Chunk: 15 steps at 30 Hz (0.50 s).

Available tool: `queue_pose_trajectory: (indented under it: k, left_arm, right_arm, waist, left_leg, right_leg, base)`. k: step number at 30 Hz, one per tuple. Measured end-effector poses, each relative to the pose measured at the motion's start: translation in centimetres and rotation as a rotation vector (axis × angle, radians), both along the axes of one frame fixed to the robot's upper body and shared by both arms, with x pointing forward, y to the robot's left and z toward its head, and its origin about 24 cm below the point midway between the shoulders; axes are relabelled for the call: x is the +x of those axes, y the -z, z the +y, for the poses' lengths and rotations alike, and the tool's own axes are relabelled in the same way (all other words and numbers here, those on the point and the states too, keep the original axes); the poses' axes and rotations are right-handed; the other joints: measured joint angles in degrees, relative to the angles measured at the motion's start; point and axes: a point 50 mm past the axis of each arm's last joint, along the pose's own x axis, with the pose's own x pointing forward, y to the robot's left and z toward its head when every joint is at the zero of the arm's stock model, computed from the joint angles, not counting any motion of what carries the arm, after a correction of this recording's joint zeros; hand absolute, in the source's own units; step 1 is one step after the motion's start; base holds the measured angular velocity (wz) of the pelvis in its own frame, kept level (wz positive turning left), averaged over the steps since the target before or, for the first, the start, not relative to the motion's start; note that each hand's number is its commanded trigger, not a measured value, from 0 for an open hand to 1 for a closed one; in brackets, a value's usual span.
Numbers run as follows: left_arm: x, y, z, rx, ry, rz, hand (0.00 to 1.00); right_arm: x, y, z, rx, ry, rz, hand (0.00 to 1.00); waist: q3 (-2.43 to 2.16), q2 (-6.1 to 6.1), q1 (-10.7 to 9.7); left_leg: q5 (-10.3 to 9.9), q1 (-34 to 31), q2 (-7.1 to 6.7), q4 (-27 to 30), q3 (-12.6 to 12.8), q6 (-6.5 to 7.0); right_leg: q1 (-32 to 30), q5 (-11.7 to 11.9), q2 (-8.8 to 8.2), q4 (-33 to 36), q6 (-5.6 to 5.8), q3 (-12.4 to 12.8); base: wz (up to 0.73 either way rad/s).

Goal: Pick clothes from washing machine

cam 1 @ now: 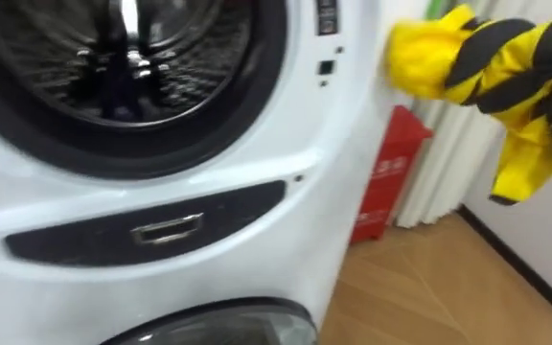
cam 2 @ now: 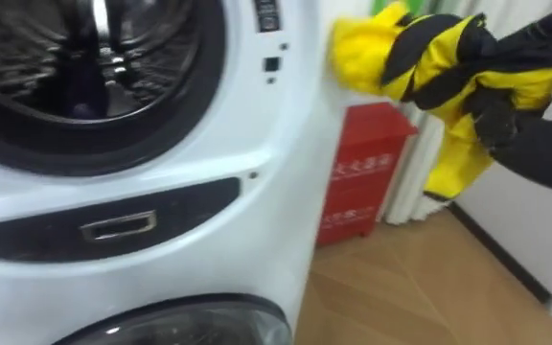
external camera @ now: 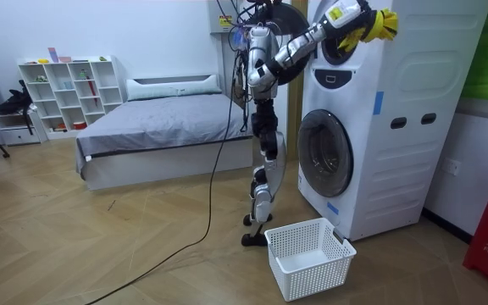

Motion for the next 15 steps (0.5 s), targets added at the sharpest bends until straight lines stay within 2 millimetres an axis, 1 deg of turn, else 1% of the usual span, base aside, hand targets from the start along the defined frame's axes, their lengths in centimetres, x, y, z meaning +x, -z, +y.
queue_pose_trajectory:
  k: [2, 3, 4, 5, 6, 7, 8, 9, 10, 11, 12, 13, 14, 15]
  left_arm:
    - [1.5, 0.0, 0.0, 0.004, 0.043, -0.013, 0.00]
    - [1.8, 0.0, -0.1, 0.006, 0.054, -0.015, 0.00]
    - [2.6, 0.0, -0.1, 0.008, 0.082, -0.019, 0.00]
    - [3.4, 0.1, -0.4, 0.008, 0.106, -0.019, 0.00]
    - [3.8, 0.1, -0.6, 0.004, 0.120, -0.020, 0.00]
    - [4.6, 0.3, -1.1, -0.007, 0.153, -0.021, 0.00]
    - [5.4, 0.4, -1.8, -0.021, 0.183, -0.030, 0.00]
    - [5.8, 0.5, -2.1, -0.031, 0.190, -0.038, 0.00]
    - [6.5, 0.6, -2.7, -0.050, 0.194, -0.057, 0.00]
    - [7.1, 0.6, -3.1, -0.064, 0.200, -0.072, 0.00]
    - [7.4, 0.6, -3.2, -0.067, 0.206, -0.077, 0.00]
    - [7.7, 0.6, -3.4, -0.072, 0.215, -0.079, 0.00]
    - [7.7, 0.7, -3.4, -0.078, 0.206, -0.066, 0.00]
    - [7.7, 0.7, -3.3, -0.082, 0.199, -0.063, 0.00]
  right_arm:
    - [0.1, 2.0, 0.1, 0.054, -0.038, 0.100, 1.00]
    - [0.1, 2.7, 0.3, 0.080, -0.056, 0.130, 1.00]
    - [0.3, 4.5, 0.8, 0.114, -0.086, 0.208, 1.00]
    - [0.4, 6.5, 1.3, 0.139, -0.105, 0.301, 1.00]
    - [0.3, 7.7, 1.6, 0.158, -0.114, 0.354, 1.00]
    - [0.3, 10.1, 2.0, 0.174, -0.123, 0.467, 1.00]
    - [0.2, 12.2, 2.2, 0.176, -0.122, 0.578, 1.00]
    - [0.0, 13.3, 2.2, 0.185, -0.121, 0.628, 1.00]
    - [-0.4, 15.1, 2.3, 0.206, -0.111, 0.718, 1.00]
    - [-0.9, 16.6, 2.3, 0.225, -0.106, 0.792, 1.00]
    - [-1.0, 17.2, 2.3, 0.235, -0.106, 0.819, 1.00]
    - [-1.4, 18.4, 2.3, 0.250, -0.101, 0.873, 1.00]
    - [-1.8, 19.9, 2.2, 0.255, -0.085, 0.933, 1.00]
    - [-2.1, 20.6, 2.1, 0.261, -0.070, 0.964, 1.00]
  waist:
    - [0.02, 0.12, 0.30]
    - [0.04, 0.16, 0.45]
    - [-0.02, 0.30, 0.50]
    - [-0.18, 0.69, 0.53]
    - [-0.18, 0.93, 0.73]
    - [-0.02, 1.36, 0.82]
    - [0.29, 2.09, 0.71]
    - [0.24, 2.34, 0.71]
    - [0.30, 3.16, 0.39]
    - [0.27, 4.10, -0.18]
    - [0.38, 4.54, -0.32]
    - [0.26, 5.21, -0.66]
    - [0.17, 5.43, -1.49]
    - [0.21, 5.50, -1.96]
  left_leg:
    - [-0.21, 0.14, 0.57, -0.05, 1.93, -0.12]
    - [-0.26, 0.15, 0.68, -0.04, 2.42, -0.20]
    - [-0.41, 0.26, 0.95, -0.04, 3.79, -0.41]
    - [-0.75, 0.27, 1.49, -0.06, 5.49, -0.61]
    - [-0.83, 0.31, 1.69, -0.07, 6.25, -0.69]
    - [-0.88, 0.55, 1.80, -0.09, 7.26, -0.75]
    - [-1.14, 1.04, 2.04, -0.11, 8.67, -0.83]
    - [-1.30, 1.21, 2.19, -0.11, 9.49, -0.82]
    - [-1.38, 1.34, 2.29, -0.13, 10.64, -0.83]
    - [-1.39, 1.28, 2.30, -0.23, 11.51, -0.83]
    - [-1.39, 1.28, 2.35, -0.23, 11.97, -0.83]
    - [-1.40, 1.17, 2.55, -0.19, 12.91, -0.85]
    - [-1.42, 1.08, 2.69, -0.14, 12.78, -0.89]
    - [-1.43, 1.07, 2.71, -0.13, 12.83, -0.91]
  right_leg:
    - [-0.91, 0.09, 0.38, 0.75, 0.01, 2.34]
    - [-1.06, 0.15, 0.49, 0.80, 0.01, 2.92]
    - [-1.54, 0.33, 0.86, 0.98, -0.01, 4.41]
    - [-2.36, 0.70, 1.44, 1.29, -0.01, 6.04]
    - [-2.69, 0.83, 1.66, 1.43, 0.00, 6.66]
    - [-2.98, 0.94, 1.84, 1.58, -0.01, 7.77]
    - [-3.03, 1.09, 2.12, 1.58, 0.05, 9.11]
    - [-3.10, 1.21, 2.27, 1.56, 0.07, 9.61]
    - [-3.38, 1.36, 2.44, 1.57, 0.11, 10.61]
    - [-3.98, 1.42, 2.56, 1.77, 0.13, 11.31]
    - [-4.13, 1.52, 2.63, 1.78, 0.19, 11.70]
    - [-4.69, 1.86, 2.97, 1.82, 0.20, 12.82]
    - [-4.91, 2.09, 3.23, 1.72, 0.08, 13.49]
    - [-4.91, 2.12, 3.28, 1.70, 0.07, 13.49]
  base:
    - [-0.47]
    - [-0.51]
    - [-0.65]
    - [-0.68]
    - [-0.65]
    - [-0.55]
    - [-0.56]
    - [-0.55]
    - [-0.50]
    - [-0.44]
    - [-0.46]
    - [-0.46]
    - [-0.39]
    - [-0.15]
